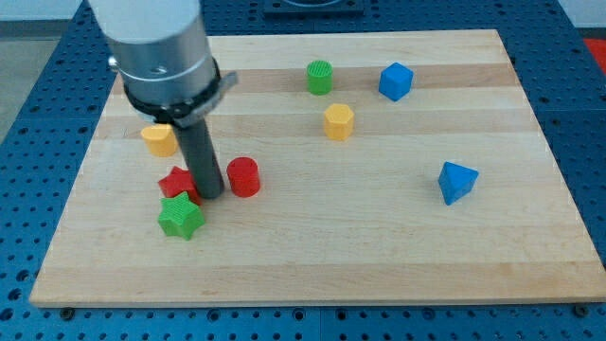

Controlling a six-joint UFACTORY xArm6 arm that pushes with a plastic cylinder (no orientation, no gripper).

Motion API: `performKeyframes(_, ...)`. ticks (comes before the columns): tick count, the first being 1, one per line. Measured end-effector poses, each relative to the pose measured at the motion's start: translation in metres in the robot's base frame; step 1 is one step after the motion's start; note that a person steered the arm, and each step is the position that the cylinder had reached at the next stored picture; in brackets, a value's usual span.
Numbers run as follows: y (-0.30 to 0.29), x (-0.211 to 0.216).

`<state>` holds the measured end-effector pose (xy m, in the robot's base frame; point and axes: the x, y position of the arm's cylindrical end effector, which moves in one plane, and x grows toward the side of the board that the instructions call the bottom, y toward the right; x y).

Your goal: Move the red circle to the top of the red star

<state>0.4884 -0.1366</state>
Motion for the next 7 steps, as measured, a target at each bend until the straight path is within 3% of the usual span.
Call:
performKeyframes(2, 0.022, 0.053)
performKeyframes(4, 0.054, -0.002)
performKeyframes(5, 0.030, -0.008)
performKeyframes(6, 0.052, 0.009)
performKeyframes(7, 0.114, -0.007)
